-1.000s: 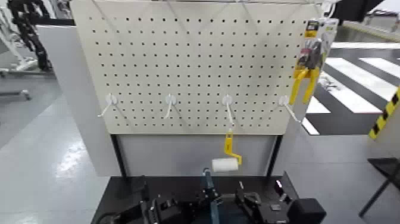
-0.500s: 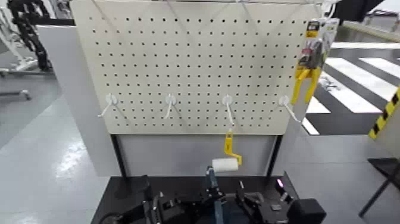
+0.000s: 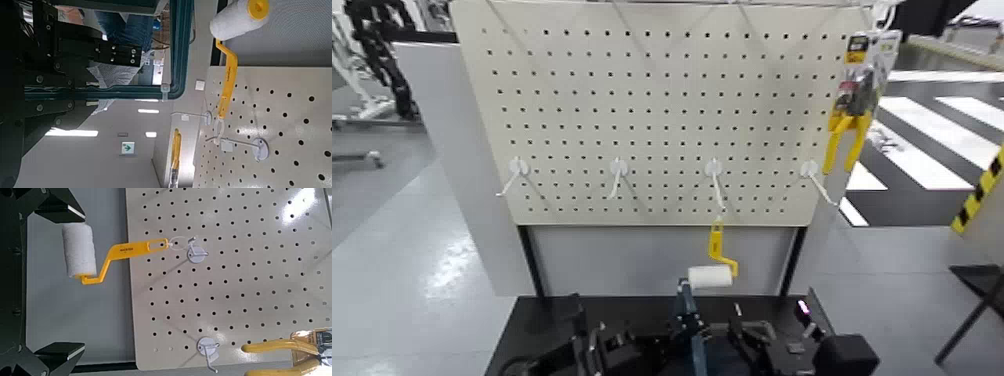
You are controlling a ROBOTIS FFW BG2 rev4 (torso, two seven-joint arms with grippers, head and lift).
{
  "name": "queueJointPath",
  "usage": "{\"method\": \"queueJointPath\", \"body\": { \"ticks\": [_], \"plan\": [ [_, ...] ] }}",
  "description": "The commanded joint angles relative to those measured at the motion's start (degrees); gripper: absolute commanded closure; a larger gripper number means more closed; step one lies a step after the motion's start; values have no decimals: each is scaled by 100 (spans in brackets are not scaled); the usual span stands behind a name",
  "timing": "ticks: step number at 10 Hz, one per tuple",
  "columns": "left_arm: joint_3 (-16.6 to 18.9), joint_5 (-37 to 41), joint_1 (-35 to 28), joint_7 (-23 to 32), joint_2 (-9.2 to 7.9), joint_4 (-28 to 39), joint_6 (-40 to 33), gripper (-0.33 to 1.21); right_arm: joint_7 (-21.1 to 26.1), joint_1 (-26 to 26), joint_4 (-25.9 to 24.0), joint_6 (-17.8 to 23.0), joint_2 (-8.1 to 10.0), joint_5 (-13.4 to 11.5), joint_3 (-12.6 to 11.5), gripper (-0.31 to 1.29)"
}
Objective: Grasp the handle of the crate.
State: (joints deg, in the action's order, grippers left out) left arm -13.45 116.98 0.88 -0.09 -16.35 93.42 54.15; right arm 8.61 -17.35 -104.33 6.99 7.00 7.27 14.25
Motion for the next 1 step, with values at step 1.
{"method": "queueJointPath", "body": {
  "ticks": [1],
  "plan": [
    [0, 0, 0, 0, 9, -16, -1, 119, 1, 3, -9, -31, -6, -15, -36, 15]
  ]
}}
